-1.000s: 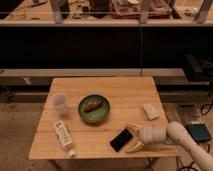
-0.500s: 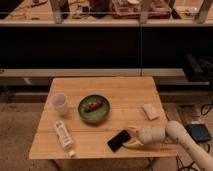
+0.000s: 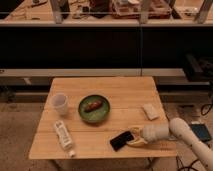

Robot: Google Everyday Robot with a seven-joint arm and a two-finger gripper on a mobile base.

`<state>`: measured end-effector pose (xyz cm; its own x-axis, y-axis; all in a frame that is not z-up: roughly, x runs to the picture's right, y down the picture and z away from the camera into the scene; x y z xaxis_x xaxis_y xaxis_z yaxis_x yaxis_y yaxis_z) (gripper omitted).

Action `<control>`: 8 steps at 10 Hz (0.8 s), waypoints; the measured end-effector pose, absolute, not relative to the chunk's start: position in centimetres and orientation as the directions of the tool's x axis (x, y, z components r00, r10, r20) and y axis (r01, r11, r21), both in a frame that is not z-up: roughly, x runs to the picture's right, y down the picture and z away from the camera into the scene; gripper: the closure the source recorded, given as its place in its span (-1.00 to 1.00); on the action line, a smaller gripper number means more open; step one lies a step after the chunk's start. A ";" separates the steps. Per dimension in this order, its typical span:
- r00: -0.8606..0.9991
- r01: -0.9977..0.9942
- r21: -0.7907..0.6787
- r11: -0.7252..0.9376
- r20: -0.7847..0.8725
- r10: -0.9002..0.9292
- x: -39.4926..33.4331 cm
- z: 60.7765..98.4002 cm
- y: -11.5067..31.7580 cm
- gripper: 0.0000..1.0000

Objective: Place the eraser on the white sponge

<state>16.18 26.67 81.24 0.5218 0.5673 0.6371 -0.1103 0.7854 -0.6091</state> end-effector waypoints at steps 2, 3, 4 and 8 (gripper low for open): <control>0.552 -0.149 -0.641 0.753 0.578 0.601 19.1 81.4 26.7 1.00; 0.563 -0.172 -0.652 0.739 0.551 0.616 20.4 81.5 26.6 1.00; 0.563 -0.187 -0.658 0.730 0.537 0.628 21.2 81.4 26.6 1.00; 0.564 -0.243 -0.670 0.701 0.491 0.665 25.4 79.3 25.9 1.00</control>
<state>25.40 25.92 79.30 0.5637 0.6645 0.4905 -0.2435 0.7012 -0.6701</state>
